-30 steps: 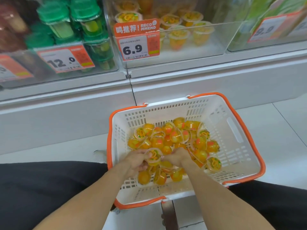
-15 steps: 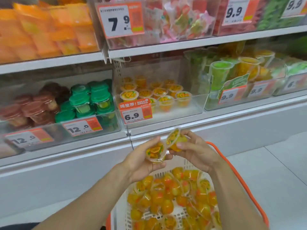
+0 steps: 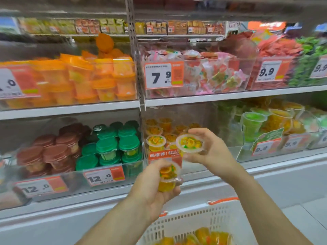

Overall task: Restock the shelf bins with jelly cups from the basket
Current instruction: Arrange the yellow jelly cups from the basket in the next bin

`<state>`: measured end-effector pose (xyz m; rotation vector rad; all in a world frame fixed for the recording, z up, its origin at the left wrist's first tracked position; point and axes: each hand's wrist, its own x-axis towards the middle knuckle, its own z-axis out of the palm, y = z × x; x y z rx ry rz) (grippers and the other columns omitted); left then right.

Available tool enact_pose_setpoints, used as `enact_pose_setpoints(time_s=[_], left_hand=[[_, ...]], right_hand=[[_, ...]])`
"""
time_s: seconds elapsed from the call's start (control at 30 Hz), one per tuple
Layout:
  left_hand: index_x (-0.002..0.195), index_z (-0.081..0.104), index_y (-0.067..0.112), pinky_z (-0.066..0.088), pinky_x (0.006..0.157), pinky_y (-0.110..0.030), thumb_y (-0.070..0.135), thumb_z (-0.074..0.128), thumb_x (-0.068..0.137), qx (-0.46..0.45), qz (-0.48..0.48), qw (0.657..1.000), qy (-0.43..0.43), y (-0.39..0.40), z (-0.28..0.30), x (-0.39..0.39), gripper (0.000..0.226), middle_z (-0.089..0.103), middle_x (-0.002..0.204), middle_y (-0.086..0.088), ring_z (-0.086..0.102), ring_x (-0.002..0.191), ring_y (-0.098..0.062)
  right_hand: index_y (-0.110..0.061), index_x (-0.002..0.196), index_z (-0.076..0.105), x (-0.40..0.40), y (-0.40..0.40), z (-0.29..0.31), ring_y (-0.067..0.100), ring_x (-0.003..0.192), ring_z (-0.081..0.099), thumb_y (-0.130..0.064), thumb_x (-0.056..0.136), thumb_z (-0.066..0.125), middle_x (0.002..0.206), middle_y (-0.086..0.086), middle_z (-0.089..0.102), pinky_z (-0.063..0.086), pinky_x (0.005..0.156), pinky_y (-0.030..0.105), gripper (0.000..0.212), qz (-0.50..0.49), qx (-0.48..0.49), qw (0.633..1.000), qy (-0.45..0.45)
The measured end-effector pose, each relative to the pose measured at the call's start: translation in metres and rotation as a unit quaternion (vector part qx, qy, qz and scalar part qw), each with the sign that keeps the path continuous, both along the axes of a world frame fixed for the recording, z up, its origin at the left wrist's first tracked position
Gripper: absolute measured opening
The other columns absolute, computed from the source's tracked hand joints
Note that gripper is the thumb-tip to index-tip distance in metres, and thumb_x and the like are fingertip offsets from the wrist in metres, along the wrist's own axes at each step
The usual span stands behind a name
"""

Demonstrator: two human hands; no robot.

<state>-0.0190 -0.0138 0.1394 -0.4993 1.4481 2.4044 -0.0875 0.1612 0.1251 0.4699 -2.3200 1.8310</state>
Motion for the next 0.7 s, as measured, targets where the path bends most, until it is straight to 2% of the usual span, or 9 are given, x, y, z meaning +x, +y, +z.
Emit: enact_pose_setpoints(time_s=[0.07, 0.13, 0.2, 0.27, 0.37, 0.5, 0.57, 0.63, 0.7], left_hand=[[0.092, 0.066, 0.003, 0.049, 0.045, -0.029, 0.011, 0.059, 0.09, -0.002, -0.007, 1.0, -0.024, 0.001, -0.004, -0.002, 0.011, 0.065, 0.072, -0.017, 0.059, 0.073, -0.031], [0.094, 0.064, 0.002, 0.052, 0.049, -0.031, 0.008, 0.059, 0.088, -0.003, -0.018, 0.999, -0.049, 0.004, -0.006, -0.005, 0.01, 0.064, 0.078, -0.019, 0.058, 0.074, -0.032], [0.104, 0.061, 0.003, 0.054, 0.05, -0.032, 0.008, 0.059, 0.089, -0.004, -0.013, 0.997, -0.072, 0.007, -0.009, -0.01, 0.016, 0.064, 0.084, -0.02, 0.061, 0.077, -0.036], [0.109, 0.059, 0.008, 0.054, 0.048, -0.031, 0.012, 0.06, 0.092, -0.001, 0.0, 0.996, -0.089, 0.011, -0.013, -0.015, 0.017, 0.063, 0.092, -0.021, 0.069, 0.086, -0.043], [0.103, 0.059, 0.013, 0.057, 0.053, -0.035, 0.016, 0.06, 0.094, 0.022, 0.012, 0.995, -0.097, 0.014, -0.015, -0.018, 0.01, 0.061, 0.1, -0.021, 0.07, 0.089, -0.045], [0.101, 0.058, 0.013, 0.06, 0.063, -0.041, 0.01, 0.059, 0.092, 0.04, 0.017, 0.993, -0.108, 0.015, -0.014, -0.021, 0.009, 0.058, 0.104, -0.021, 0.061, 0.091, -0.041], [0.099, 0.06, 0.011, 0.06, 0.069, -0.045, 0.009, 0.059, 0.092, 0.037, 0.025, 0.995, -0.093, 0.015, -0.012, -0.022, 0.007, 0.057, 0.098, -0.02, 0.06, 0.084, -0.038], [0.099, 0.063, 0.007, 0.059, 0.071, -0.045, 0.009, 0.058, 0.093, 0.017, 0.034, 0.997, -0.064, 0.015, -0.011, -0.023, 0.009, 0.056, 0.092, -0.019, 0.057, 0.073, -0.031], [0.104, 0.065, 0.003, 0.059, 0.068, -0.042, 0.011, 0.058, 0.093, -0.008, 0.044, 0.998, -0.036, 0.014, -0.011, -0.025, 0.016, 0.058, 0.091, -0.019, 0.057, 0.068, -0.028]], right_hand=[[-0.021, 0.129, 0.054, -0.035, -0.005, 0.006, 0.012, 0.096, 0.071, -0.012, 0.06, 0.094, 0.11, 0.001, 0.07, 0.058, 0.082, 0.032, 0.081, -0.051, 0.025, 0.998, -0.017], [-0.022, 0.133, 0.048, -0.073, -0.013, 0.008, 0.017, 0.093, 0.071, -0.016, 0.057, 0.097, 0.11, 0.004, 0.069, 0.059, 0.081, 0.036, 0.09, -0.086, 0.097, 0.991, -0.034], [-0.018, 0.133, 0.046, -0.104, -0.024, 0.006, 0.024, 0.105, 0.067, -0.022, 0.056, 0.096, 0.122, 0.004, 0.063, 0.057, 0.087, 0.039, 0.092, -0.112, 0.162, 0.979, -0.053], [-0.007, 0.136, 0.043, -0.123, -0.038, 0.004, 0.026, 0.118, 0.058, -0.025, 0.065, 0.092, 0.125, 0.004, 0.054, 0.05, 0.088, 0.031, 0.088, -0.143, 0.234, 0.956, -0.103], [-0.001, 0.131, 0.05, -0.141, -0.053, -0.006, 0.029, 0.116, 0.059, -0.038, 0.069, 0.089, 0.127, 0.012, 0.059, 0.048, 0.083, 0.029, 0.082, -0.163, 0.314, 0.926, -0.131], [-0.008, 0.13, 0.053, -0.155, -0.06, -0.017, 0.029, 0.115, 0.06, -0.046, 0.068, 0.088, 0.127, 0.012, 0.061, 0.048, 0.089, 0.03, 0.08, -0.169, 0.34, 0.919, -0.104], [-0.008, 0.132, 0.05, -0.157, -0.061, -0.015, 0.029, 0.117, 0.059, -0.044, 0.068, 0.089, 0.128, 0.011, 0.061, 0.048, 0.092, 0.03, 0.083, -0.169, 0.353, 0.915, -0.1], [-0.005, 0.134, 0.047, -0.153, -0.057, -0.007, 0.029, 0.117, 0.059, -0.04, 0.068, 0.09, 0.129, 0.012, 0.06, 0.049, 0.089, 0.031, 0.086, -0.166, 0.358, 0.912, -0.114], [-0.005, 0.139, 0.042, -0.148, -0.046, 0.0, 0.028, 0.116, 0.059, -0.031, 0.072, 0.088, 0.129, 0.012, 0.058, 0.05, 0.081, 0.029, 0.086, -0.168, 0.338, 0.916, -0.133]])
